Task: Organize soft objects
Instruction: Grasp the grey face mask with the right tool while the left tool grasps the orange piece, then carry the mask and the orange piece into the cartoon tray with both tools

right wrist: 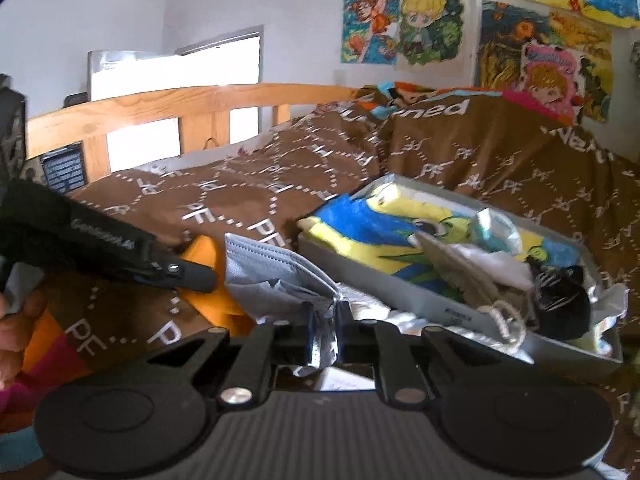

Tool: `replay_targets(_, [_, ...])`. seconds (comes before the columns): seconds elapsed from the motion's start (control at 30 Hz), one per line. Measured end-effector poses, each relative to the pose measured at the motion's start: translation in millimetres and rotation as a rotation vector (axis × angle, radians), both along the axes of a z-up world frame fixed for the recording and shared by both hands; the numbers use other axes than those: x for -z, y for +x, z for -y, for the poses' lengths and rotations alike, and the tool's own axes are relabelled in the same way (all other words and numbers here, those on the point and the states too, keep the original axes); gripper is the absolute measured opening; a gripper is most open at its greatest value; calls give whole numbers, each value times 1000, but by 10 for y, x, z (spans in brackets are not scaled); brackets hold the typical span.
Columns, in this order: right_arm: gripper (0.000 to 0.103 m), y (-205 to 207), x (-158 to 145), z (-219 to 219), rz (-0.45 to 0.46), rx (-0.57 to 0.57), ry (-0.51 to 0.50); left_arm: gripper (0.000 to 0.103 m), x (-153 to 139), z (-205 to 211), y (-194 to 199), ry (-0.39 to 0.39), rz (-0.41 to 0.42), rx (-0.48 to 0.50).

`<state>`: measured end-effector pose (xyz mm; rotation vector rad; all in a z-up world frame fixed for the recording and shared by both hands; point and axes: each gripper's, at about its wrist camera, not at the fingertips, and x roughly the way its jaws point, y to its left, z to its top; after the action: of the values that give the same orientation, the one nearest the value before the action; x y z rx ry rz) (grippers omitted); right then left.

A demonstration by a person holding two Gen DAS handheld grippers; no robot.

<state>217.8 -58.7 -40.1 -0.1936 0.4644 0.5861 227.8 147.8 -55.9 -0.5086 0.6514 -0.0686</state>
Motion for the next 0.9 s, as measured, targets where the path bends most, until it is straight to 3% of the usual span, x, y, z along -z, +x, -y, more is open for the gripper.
replay_targets(0.63, [11, 238, -339, 473, 114, 115, 182, 16, -455, 95, -196, 60, 239, -54])
replay_targets(0.77, [11, 464, -357, 659, 94, 167, 235, 16, -553, 220, -13, 92, 269, -52])
replay_targets(0.9, [11, 664, -337, 830, 81, 220, 265, 16, -578, 383, 361, 57, 298, -53])
